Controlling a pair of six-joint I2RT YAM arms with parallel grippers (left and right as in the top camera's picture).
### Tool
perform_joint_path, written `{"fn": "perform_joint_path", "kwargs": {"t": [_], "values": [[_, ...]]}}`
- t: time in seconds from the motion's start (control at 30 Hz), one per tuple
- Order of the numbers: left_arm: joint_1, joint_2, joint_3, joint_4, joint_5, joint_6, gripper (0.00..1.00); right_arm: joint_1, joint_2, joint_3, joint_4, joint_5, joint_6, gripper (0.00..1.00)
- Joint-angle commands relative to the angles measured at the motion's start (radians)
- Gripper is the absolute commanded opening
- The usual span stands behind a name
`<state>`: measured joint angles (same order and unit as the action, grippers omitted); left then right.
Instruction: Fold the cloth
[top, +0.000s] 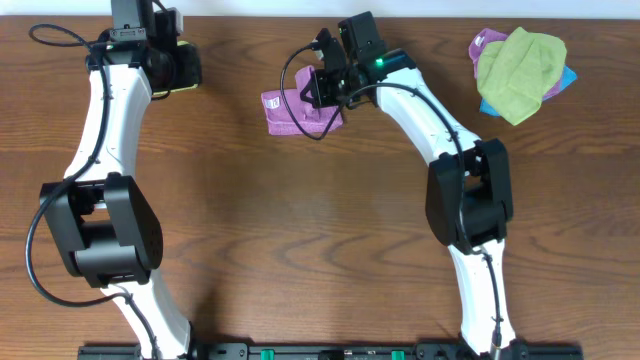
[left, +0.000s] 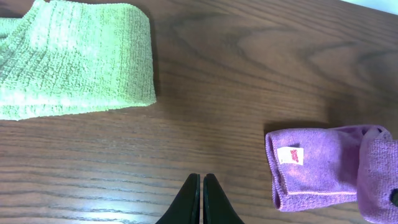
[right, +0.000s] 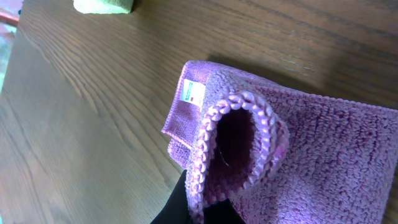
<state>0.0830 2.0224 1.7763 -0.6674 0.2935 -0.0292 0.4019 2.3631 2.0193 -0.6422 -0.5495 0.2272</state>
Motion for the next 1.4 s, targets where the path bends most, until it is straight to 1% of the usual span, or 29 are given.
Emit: {"fn": "perform_joint_path", "kwargs": {"t": [0.0, 0.2, 0.7, 0.9, 0.93, 0.97, 1.0, 1.03, 1.1, 1.23, 1.37], "values": [[0.000, -0.003, 0.012, -0.002, 0.019, 0.007, 0.06, 0.026, 0.023, 0.014, 0.002, 0.011, 0.011, 0.01], [0.000, -0.003, 0.012, -0.003, 0.019, 0.007, 0.06, 0.039, 0.063, 0.014, 0.001, 0.011, 0.023, 0.01], [0.000, -0.003, 0.012, -0.004, 0.018, 0.007, 0.06, 0.041, 0.078, 0.014, 0.074, 0.075, 0.050, 0.01], [0.000, -0.003, 0.012, -0.003, 0.018, 0.007, 0.06, 0.047, 0.086, 0.014, 0.071, 0.074, 0.050, 0.02], [0.000, -0.003, 0.012, -0.002, 0.018, 0.007, 0.06, 0.048, 0.086, 0.014, 0.071, 0.074, 0.050, 0.15], [0.000, -0.003, 0.013, -0.002, 0.018, 0.007, 0.06, 0.049, 0.086, 0.014, 0.071, 0.074, 0.050, 0.37], [0.000, -0.003, 0.012, -0.001, 0.018, 0.007, 0.06, 0.048, 0.086, 0.014, 0.071, 0.074, 0.052, 0.79], [0.000, -0.003, 0.013, -0.001, 0.018, 0.007, 0.06, 0.048, 0.086, 0.015, 0.075, 0.074, 0.064, 0.99], [0.000, -0.003, 0.012, -0.001, 0.018, 0.007, 0.06, 0.043, 0.085, 0.020, 0.074, 0.059, 0.085, 0.99], [0.001, -0.002, 0.012, 0.003, 0.010, 0.008, 0.06, 0.032, 0.083, 0.065, 0.063, -0.052, 0.091, 0.99], [0.002, -0.002, 0.012, 0.010, 0.011, 0.007, 0.06, 0.022, 0.082, 0.143, 0.001, -0.114, 0.090, 0.99]]}}
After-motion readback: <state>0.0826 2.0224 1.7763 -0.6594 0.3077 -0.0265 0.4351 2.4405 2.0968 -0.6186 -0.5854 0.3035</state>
